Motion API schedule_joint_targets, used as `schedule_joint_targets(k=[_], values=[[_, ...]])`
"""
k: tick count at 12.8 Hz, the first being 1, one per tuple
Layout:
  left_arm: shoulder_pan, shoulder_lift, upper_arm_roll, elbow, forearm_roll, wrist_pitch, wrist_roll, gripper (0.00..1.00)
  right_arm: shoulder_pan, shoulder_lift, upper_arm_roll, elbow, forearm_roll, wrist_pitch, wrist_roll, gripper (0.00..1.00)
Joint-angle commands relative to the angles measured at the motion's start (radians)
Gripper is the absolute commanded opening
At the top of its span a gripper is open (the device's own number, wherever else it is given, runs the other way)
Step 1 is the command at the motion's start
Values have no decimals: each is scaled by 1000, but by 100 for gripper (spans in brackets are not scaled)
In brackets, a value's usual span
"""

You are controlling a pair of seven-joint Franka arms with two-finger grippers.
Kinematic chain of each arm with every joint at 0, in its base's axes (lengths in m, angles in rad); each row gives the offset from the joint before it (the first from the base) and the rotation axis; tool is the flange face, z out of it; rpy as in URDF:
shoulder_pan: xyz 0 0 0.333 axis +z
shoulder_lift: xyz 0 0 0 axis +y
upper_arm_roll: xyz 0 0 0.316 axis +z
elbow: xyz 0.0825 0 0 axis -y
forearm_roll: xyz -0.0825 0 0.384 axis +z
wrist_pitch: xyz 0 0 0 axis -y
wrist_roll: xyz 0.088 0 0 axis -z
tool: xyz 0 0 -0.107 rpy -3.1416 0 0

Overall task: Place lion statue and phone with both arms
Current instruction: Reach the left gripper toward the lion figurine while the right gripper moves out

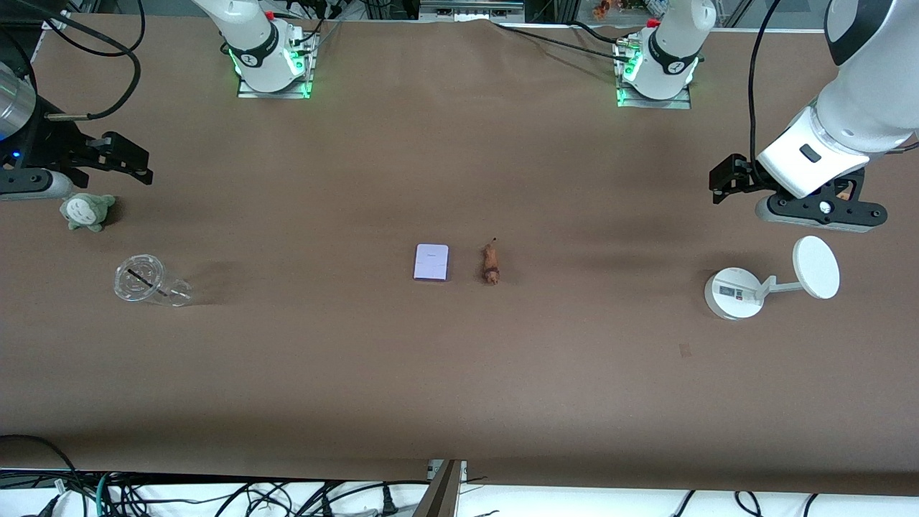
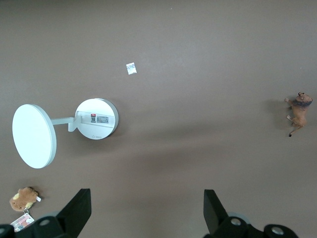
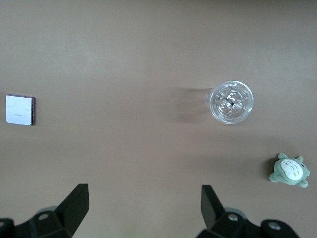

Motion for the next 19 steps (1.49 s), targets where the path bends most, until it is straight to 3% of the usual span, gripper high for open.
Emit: schedule_joint_targets(k=[1,7,11,15,19], values=[[3,3,-7,29,13,-20,9,100,4,-2,7,2,-13,-2,5,100],[-32,34,-13,18,-3,-15,1,100,-2,1,5,3,-8,1,-13,100],[-163,156,-13,20,-3,8,-71,100,4,22,8,0,-5,-9,-9,100],[-296,262,-13,11,-3,153,-276,100,74,31,8,-1,-13,-1,37,100],[-396,397,-13,-5,-4,371,-447,100,180,85,8,-1,-5,40,252,100]])
